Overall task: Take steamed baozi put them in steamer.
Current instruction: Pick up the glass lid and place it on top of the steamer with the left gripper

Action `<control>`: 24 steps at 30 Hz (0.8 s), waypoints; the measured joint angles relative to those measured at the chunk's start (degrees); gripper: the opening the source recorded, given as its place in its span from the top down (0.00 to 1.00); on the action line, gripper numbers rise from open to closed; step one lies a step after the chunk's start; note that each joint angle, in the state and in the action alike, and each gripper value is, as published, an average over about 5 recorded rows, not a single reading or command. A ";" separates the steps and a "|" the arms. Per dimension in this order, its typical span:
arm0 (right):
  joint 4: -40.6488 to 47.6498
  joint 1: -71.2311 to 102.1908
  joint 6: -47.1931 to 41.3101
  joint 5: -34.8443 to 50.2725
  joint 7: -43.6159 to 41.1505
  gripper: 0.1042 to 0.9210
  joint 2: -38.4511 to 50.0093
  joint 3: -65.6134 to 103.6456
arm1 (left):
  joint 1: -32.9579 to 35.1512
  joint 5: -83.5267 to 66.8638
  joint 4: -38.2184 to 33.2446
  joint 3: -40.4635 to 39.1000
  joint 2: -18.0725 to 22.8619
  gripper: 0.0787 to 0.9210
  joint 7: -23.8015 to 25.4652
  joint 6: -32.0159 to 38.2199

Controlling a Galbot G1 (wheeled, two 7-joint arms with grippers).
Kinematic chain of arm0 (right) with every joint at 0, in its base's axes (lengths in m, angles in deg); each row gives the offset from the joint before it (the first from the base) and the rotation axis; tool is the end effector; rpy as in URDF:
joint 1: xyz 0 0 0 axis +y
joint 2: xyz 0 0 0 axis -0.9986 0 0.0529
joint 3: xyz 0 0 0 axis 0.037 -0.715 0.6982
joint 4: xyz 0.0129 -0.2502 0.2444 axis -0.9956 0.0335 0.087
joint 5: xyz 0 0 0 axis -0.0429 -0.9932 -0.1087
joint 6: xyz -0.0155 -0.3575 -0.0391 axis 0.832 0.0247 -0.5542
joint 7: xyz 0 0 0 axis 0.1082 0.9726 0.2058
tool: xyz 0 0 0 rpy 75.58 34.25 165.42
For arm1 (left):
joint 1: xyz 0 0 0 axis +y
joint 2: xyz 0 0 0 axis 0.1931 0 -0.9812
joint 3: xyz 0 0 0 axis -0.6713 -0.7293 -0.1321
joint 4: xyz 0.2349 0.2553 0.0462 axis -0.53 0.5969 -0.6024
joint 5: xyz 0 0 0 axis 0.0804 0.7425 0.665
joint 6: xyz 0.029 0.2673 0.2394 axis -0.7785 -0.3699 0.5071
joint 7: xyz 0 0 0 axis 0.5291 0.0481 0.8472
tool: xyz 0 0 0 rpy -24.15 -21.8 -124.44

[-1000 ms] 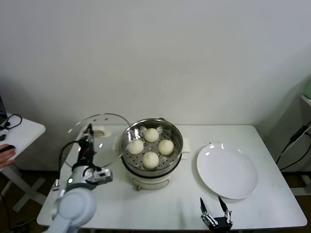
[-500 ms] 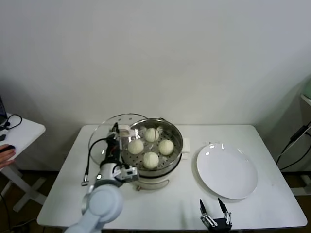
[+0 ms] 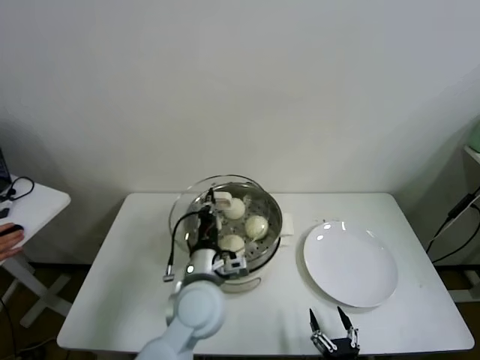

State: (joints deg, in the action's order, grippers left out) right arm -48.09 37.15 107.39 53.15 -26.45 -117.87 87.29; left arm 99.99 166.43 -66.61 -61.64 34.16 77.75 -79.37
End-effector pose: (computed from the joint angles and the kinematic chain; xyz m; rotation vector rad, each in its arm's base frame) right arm 0.0820 -0.0511 -0.4516 0.2235 -2.9619 -0.3076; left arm 0.2836 -0.1272 -0.2345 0.0623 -2.3367 -2.0570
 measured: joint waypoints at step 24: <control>-0.18 0.07 0.24 0.33 -0.22 0.12 0.15 0.31 | -1.54 3.97 8.63 -2.12 5.79 0.93 -2.12 1.53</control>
State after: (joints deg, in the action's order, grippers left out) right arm -48.27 37.21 107.63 53.48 -26.67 -117.71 87.60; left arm 98.45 170.40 -57.98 -63.76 39.95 75.63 -77.84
